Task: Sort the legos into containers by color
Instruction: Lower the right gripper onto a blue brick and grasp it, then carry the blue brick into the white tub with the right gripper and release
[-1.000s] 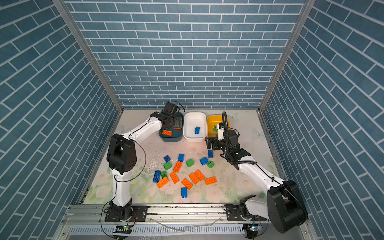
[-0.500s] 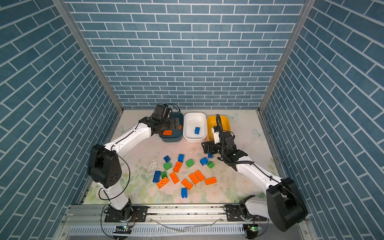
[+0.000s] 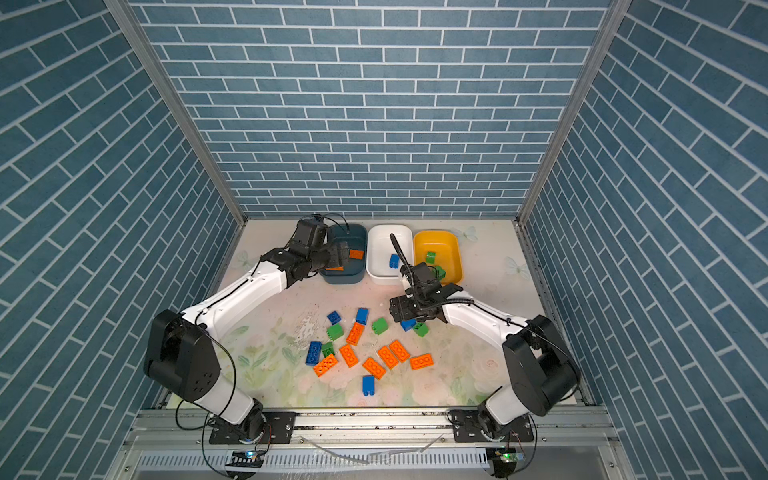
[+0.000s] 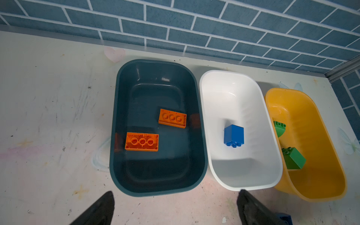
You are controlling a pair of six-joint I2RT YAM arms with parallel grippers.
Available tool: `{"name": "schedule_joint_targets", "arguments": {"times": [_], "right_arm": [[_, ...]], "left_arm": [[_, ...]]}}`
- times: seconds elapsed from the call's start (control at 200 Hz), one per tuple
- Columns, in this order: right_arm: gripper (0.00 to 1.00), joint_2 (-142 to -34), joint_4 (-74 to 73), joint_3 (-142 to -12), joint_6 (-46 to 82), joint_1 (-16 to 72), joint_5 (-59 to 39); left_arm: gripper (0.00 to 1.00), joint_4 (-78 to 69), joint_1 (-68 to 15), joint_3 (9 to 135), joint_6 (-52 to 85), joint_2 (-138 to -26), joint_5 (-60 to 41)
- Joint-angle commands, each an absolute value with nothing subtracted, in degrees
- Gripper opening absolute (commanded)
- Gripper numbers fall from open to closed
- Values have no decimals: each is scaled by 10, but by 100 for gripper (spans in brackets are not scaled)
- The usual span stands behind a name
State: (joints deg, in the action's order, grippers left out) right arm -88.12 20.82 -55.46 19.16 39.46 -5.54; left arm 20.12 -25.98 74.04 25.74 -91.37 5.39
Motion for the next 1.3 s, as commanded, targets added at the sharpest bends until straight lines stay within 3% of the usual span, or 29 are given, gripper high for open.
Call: {"name": "schedule_joint_targets", "arguments": {"times": [0.0,0.175,0.765,1.055,1.295], "right_arm": [[76,-908,295,-598,173,414,-10],[70,-941,305,-619,172,427,11],[64,-1017,308,-621,164,445,49],[45,-1008,279,-606,141,446,66],[39,-940,232,-586,123,446,54]], "left_arm": [[99,191,-252,724,263,-897,70],[99,195,-249,717,265,-895,69],[99,194,-244,707,270,-896,67],[99,200,-243,699,272,-893,59],[99,209,-242,695,282,-889,75]]}}
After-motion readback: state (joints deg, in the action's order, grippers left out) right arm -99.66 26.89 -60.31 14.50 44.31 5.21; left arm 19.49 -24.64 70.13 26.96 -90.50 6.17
